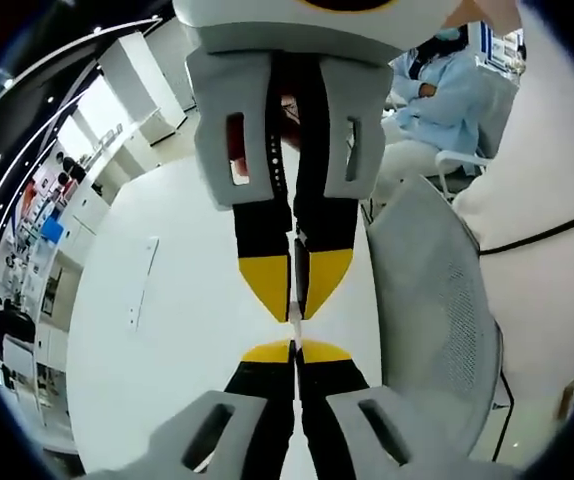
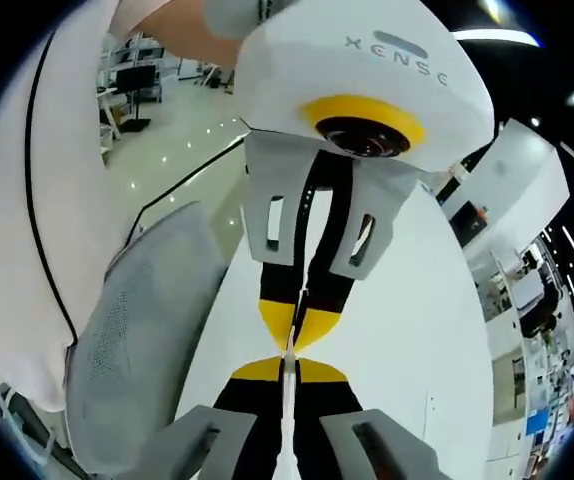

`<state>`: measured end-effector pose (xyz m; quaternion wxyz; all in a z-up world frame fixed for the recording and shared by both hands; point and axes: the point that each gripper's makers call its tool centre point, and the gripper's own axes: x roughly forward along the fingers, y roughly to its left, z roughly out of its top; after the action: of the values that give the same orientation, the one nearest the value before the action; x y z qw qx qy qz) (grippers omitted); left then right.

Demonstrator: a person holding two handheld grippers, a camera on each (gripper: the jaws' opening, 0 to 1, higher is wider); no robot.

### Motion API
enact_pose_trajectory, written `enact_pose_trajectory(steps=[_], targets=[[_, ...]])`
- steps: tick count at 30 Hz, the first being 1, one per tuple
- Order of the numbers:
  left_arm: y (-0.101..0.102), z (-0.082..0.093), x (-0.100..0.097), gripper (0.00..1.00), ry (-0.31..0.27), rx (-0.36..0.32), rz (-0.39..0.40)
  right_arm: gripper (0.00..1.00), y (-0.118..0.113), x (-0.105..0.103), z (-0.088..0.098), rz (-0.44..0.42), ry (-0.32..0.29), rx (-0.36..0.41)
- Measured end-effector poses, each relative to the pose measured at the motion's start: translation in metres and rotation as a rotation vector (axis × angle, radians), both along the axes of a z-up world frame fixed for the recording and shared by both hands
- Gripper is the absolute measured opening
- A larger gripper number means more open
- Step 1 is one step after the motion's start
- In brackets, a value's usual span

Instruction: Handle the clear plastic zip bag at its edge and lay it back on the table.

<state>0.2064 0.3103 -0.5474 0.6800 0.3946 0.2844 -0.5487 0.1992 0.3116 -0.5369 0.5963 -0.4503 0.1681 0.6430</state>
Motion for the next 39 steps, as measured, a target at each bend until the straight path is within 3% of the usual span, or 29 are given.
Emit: enact_pose_trajectory(steps=[15,17,21,29,39], targets=[[-0.0035,-0.0002,-0.0052,0.0,0.024,0.038,0.005,0.0,0.004,-0.0027,-0.0022,0.003,0.002,-0.01],[-0.0021,-0.0014,-0.0067,0.0,0.01,0.064,-0.032,0.0,0.0042,-0.0046,-0.003,0.01,0.005,-0.013],[-0.0028,-0.0024,-0.0083,0.0,0.035,0.07,0.002,0.0,0.0039,-0.0065,-0.0046,0.015,0.005,-0.021],[-0.0005,-0.0037,-0.0094,0.0,0.073,0.075,0.017,0.0,0.0035,-0.0086,-0.0052,0.018,0.008,-0.024],[0.003,-0.0043,-0.0045,0.0,0.075,0.053,0.027,0.0,0.0013,-0.0065,-0.0044,0.003,0.02,-0.027]])
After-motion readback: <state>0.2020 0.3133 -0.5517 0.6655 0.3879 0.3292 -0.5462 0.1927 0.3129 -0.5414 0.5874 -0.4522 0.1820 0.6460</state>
